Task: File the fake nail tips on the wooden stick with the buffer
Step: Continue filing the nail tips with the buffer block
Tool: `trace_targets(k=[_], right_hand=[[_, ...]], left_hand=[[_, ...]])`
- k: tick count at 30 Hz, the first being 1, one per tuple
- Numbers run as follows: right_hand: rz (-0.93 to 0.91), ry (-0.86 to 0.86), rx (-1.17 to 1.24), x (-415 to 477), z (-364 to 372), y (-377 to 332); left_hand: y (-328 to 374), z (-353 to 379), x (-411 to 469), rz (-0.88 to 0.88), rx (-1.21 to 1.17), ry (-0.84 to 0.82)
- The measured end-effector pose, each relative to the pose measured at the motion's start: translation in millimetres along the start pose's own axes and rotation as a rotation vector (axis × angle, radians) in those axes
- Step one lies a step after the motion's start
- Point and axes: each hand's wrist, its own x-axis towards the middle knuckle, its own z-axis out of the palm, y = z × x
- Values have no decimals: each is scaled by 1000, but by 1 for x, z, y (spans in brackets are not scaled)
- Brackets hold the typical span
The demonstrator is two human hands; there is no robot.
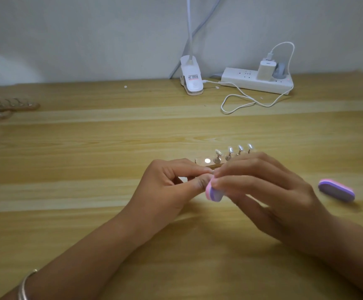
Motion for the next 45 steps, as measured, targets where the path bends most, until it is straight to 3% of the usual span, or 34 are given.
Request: trace_targets(k=[5,8,14,18,22,26,32,35,39,45], right_hand=[[90,38,-33,0,-9,10],[32,12,-4,-1,0,0],[99,20,1,-2,-5,9],[33,-16,33,-4,2,5],[116,2,35,-4,-6,16],[36,-30,37,-6,4,5],[80,-42,5,-5,0,10],[16,-86,-15,-5,5,4],[101,-50,-23,-5,-5,14],[8,-86,-39,-6,5,3]], left_hand=[[0,1,0,-7,18,-6],[-1,-1,-1,19,23,-15],[-3,1,-1,89,168,-25],[-4,1,-2,124,258,-1],[-4,3,-2,128,295,5],[-4,0,-3,165,347,-7],[-2,0,-2,222,528,16],[-2,-4,-3,230,544,10],[-2,0,-2,227,522,37],[-2,-4,-3,232,514,16]])
